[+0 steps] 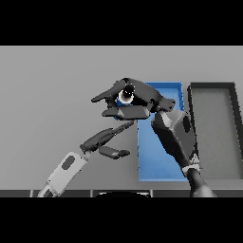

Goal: Pick up the blue pipe and place it into the blue bin.

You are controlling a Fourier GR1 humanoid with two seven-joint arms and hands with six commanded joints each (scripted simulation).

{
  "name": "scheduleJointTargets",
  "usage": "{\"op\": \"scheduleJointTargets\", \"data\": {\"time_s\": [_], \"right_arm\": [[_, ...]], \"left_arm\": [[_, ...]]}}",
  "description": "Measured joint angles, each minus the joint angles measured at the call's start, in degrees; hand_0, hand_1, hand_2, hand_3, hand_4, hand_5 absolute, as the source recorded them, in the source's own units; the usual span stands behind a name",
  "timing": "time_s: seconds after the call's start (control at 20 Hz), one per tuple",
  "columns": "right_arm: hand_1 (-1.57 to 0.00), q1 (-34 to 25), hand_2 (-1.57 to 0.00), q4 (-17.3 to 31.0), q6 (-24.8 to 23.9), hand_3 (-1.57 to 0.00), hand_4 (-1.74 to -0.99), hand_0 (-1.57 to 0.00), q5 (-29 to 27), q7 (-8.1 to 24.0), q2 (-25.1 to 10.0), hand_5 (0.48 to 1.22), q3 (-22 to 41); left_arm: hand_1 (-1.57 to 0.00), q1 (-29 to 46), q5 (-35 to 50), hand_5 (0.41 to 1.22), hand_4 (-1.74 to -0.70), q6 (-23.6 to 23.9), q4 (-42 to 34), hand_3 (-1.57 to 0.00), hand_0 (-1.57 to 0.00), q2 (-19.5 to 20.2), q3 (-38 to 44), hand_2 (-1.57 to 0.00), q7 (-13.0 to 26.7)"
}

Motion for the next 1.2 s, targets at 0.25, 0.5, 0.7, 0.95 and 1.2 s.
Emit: {"op": "scheduleJointTargets", "data": {"time_s": [0.25, 0.5, 0.7, 0.95, 1.2], "right_arm": [[-1.57, -4.12, -1.57, 8.96, -2.17, -1.57, -1.498, -1.57, 6.33, -2.92, -4.90, 1.221, -6.96], [-1.57, -1.28, -1.57, 19.45, -1.87, -1.57, -1.499, -1.57, 12.22, -2.07, -9.07, 1.221, -12.96], [-1.57, 5.52, -1.57, 21.51, -2.99, -1.57, -1.499, -1.57, 15.23, -0.80, -9.48, 1.221, -15.68], [-1.57, 14.78, -1.57, 22.05, -5.60, -1.57, -1.499, -1.57, 19.20, 2.92, -9.06, 1.221, -15.66], [-1.57, 23.73, -1.57, 22.53, -14.57, -1.18, -1.569, -1.57, 15.78, 2.93, -15.05, 1.221, -5.42]], "left_arm": [[0.00, 0.17, -0.36, 0.481, -0.84, 0.67, -0.73, 0.00, 0.00, 0.45, 0.15, 0.00, 1.75], [0.00, 0.97, -1.52, 0.465, -0.83, 1.30, -0.76, 0.00, 0.00, 1.50, 0.49, 0.00, 0.08], [0.00, 0.41, -1.03, 0.462, -0.83, 1.25, -1.45, 0.00, 0.00, 1.96, 0.94, 0.00, 1.56], [0.00, 0.15, -0.92, 0.469, -0.83, 0.87, -1.30, 0.00, 0.00, 2.21, 1.05, 0.00, 1.36], [0.00, 0.98, -1.57, 0.471, -0.83, 1.18, -1.74, 0.00, 0.00, 2.11, 0.42, 0.00, 0.72]]}}
